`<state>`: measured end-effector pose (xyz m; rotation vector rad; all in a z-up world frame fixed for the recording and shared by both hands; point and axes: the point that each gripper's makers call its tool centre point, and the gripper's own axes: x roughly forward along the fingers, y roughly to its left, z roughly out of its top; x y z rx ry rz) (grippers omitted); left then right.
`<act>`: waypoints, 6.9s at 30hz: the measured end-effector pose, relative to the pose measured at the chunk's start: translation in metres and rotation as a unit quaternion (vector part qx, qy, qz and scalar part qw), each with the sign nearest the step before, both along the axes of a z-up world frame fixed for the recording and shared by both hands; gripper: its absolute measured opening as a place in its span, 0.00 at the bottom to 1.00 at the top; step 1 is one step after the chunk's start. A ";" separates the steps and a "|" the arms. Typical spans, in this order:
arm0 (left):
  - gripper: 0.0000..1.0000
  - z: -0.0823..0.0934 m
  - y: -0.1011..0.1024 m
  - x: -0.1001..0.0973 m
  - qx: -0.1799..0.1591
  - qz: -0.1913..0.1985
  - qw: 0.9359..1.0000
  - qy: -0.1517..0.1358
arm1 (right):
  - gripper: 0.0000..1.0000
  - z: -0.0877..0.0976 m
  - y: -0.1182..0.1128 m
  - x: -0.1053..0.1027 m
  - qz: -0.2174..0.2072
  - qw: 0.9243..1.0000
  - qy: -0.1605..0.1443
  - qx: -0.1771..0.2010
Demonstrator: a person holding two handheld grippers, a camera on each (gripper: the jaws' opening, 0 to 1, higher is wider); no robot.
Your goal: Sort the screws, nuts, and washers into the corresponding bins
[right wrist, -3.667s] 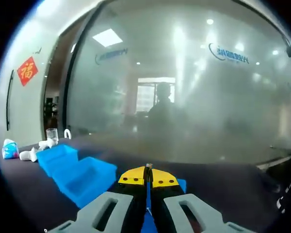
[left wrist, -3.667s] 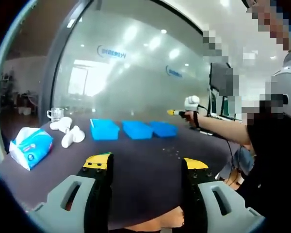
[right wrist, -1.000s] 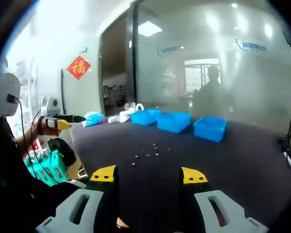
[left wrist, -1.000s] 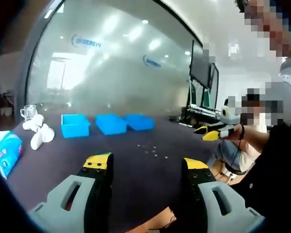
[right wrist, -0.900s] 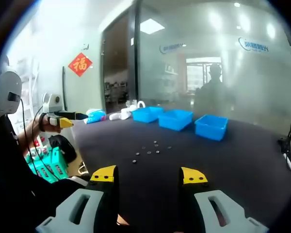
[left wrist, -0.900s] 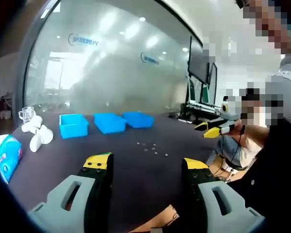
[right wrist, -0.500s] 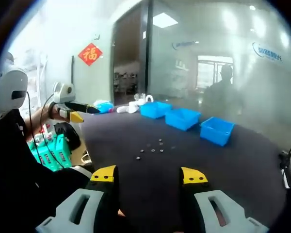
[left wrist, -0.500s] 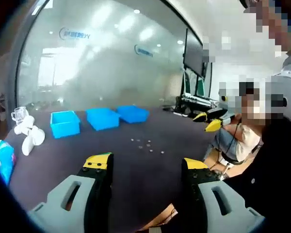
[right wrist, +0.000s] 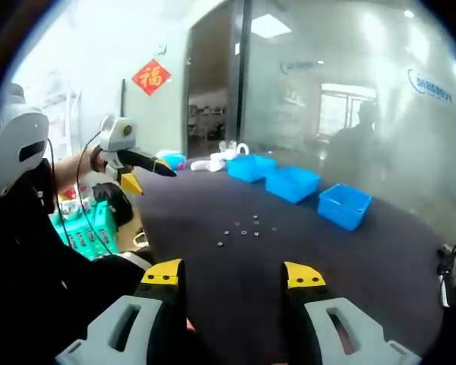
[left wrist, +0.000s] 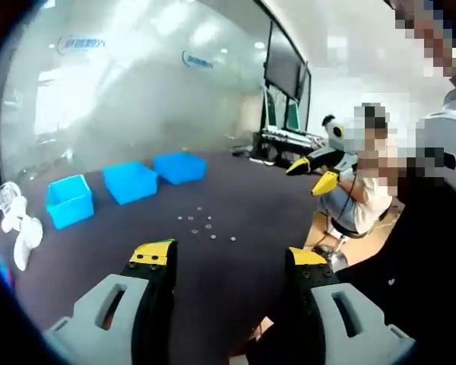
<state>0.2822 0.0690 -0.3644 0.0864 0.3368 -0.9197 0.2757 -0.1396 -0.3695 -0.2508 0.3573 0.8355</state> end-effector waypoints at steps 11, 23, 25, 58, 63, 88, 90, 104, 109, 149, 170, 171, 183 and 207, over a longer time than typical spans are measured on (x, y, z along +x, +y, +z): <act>0.55 -0.002 -0.031 0.035 0.050 -0.051 0.996 0.047 | 0.46 -0.006 -0.013 -0.002 -0.006 1.000 0.003 -0.005; 0.43 -0.036 -0.060 0.067 0.155 -0.101 0.978 0.096 | 0.46 -0.008 -0.025 0.000 -0.019 1.000 0.006 0.001; 0.43 -0.039 -0.067 0.073 0.164 -0.106 0.976 0.093 | 0.46 -0.008 -0.025 0.000 -0.018 1.000 0.006 0.001; 0.20 -0.093 -0.078 0.074 0.217 -0.057 0.961 0.162 | 0.45 -0.015 -0.030 -0.007 -0.017 1.000 0.017 0.011; 0.16 -0.099 -0.078 0.074 0.224 -0.055 0.959 0.162 | 0.45 -0.015 -0.029 -0.007 -0.015 1.000 0.017 0.013; 0.04 -0.091 -0.083 0.079 0.136 -0.031 0.984 0.106 | 0.45 -0.019 -0.022 -0.007 -0.016 1.000 0.014 0.011; 0.04 -0.086 -0.085 0.077 0.109 -0.028 0.988 0.110 | 0.45 -0.018 -0.021 -0.006 -0.020 1.000 0.013 0.018; 0.04 -0.023 -0.071 0.067 -0.020 0.030 0.999 -0.004 | 0.45 -0.001 -0.013 -0.008 -0.036 0.998 -0.021 0.053; 0.04 0.003 -0.065 0.057 -0.067 0.052 0.996 -0.041 | 0.45 0.010 -0.009 -0.008 -0.043 0.995 -0.034 0.078; 0.03 0.060 0.140 0.277 -0.083 0.294 0.947 -0.096 | 0.45 0.029 -0.018 -0.007 -0.073 0.988 -0.054 0.124; 0.04 0.038 0.136 0.323 -0.058 0.351 0.932 -0.065 | 0.45 0.032 -0.019 -0.006 -0.077 0.987 -0.055 0.127; 0.04 0.038 0.137 0.322 -0.061 0.352 0.932 -0.066 | 0.45 0.032 -0.019 -0.006 -0.077 0.987 -0.054 0.128; 0.32 0.038 0.118 0.289 -0.071 0.304 0.948 -0.059 | 0.45 0.033 -0.015 -0.006 -0.074 0.987 -0.055 0.128; 0.47 0.064 0.039 0.115 -0.107 0.106 0.984 -0.097 | 0.45 0.043 -0.025 0.005 -0.096 0.982 -0.066 0.151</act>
